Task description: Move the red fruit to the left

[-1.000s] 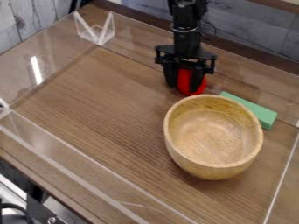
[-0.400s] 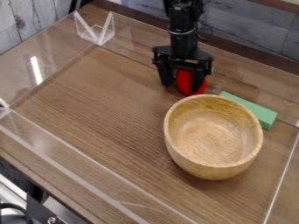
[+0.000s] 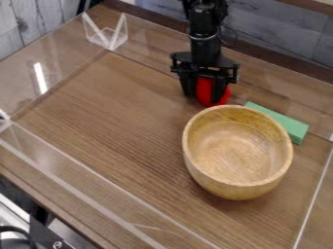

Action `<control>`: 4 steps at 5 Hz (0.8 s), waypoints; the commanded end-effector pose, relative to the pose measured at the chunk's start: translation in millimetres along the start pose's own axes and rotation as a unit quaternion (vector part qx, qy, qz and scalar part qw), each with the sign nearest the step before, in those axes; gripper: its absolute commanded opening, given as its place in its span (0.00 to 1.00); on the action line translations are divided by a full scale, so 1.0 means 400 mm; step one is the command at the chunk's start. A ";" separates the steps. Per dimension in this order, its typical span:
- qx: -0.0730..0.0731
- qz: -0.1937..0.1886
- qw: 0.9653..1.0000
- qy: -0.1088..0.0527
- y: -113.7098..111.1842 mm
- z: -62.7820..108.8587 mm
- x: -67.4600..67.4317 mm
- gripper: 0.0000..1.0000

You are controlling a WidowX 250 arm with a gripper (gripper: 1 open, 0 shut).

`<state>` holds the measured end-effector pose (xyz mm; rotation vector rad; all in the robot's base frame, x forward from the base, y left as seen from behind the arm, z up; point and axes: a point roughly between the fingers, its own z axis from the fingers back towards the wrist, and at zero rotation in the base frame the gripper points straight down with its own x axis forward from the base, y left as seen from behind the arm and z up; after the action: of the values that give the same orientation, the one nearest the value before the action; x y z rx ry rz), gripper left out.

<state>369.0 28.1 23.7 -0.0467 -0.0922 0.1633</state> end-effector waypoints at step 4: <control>-0.042 0.050 0.994 -0.091 0.129 0.254 0.031 0.00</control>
<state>353.4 85.9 89.1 -0.1359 -0.1767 0.2969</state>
